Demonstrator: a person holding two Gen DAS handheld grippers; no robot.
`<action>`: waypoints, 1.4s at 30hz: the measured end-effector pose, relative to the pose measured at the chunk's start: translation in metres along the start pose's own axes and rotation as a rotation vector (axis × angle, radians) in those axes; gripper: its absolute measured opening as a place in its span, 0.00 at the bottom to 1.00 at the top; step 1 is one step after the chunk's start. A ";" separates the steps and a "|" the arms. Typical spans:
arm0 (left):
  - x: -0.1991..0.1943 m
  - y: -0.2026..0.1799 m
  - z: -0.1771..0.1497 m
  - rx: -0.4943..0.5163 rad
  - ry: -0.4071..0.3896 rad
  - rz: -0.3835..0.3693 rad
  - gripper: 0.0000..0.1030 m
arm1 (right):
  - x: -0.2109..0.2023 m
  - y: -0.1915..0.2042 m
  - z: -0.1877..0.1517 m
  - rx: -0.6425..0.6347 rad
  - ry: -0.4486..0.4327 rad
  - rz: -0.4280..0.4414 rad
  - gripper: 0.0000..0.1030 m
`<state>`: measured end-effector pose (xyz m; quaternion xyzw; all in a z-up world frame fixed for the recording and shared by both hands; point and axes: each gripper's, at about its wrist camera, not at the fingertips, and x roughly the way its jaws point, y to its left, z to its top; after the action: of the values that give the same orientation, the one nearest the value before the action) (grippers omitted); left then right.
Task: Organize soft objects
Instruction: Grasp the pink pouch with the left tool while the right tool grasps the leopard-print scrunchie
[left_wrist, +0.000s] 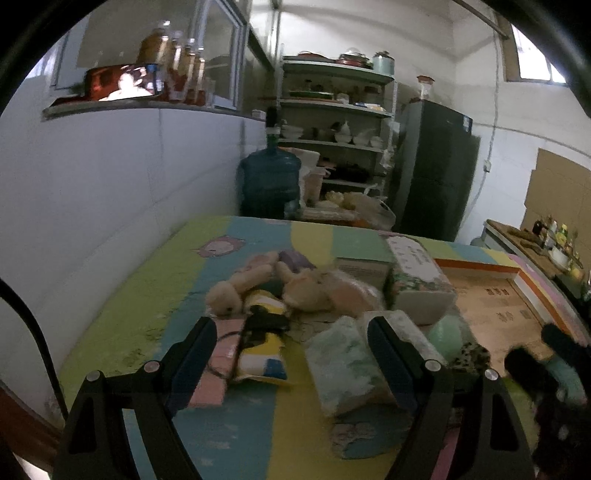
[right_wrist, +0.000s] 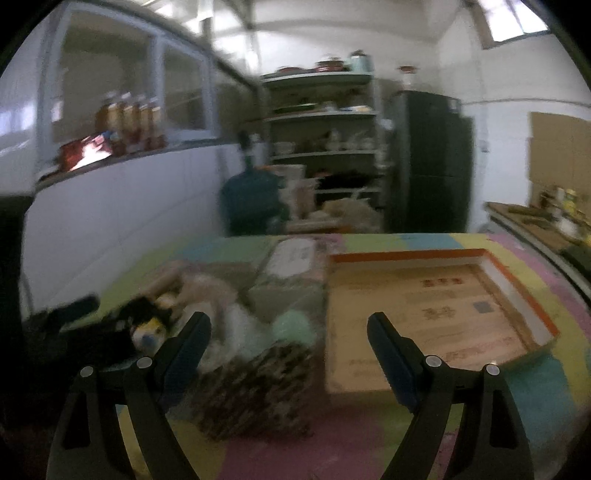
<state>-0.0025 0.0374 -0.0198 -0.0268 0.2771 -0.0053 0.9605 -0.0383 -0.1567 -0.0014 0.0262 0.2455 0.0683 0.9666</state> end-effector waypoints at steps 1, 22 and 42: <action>-0.001 0.005 -0.002 -0.008 -0.007 -0.001 0.82 | 0.001 0.003 -0.005 -0.027 0.007 0.012 0.85; 0.023 0.080 -0.037 -0.055 0.050 -0.097 0.82 | 0.049 0.017 -0.044 -0.039 0.169 0.050 0.85; 0.075 0.101 -0.030 -0.038 0.214 -0.351 0.60 | 0.065 -0.002 -0.048 0.084 0.277 0.088 0.51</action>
<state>0.0445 0.1345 -0.0908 -0.0920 0.3689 -0.1701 0.9091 -0.0040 -0.1481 -0.0741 0.0678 0.3778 0.1033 0.9176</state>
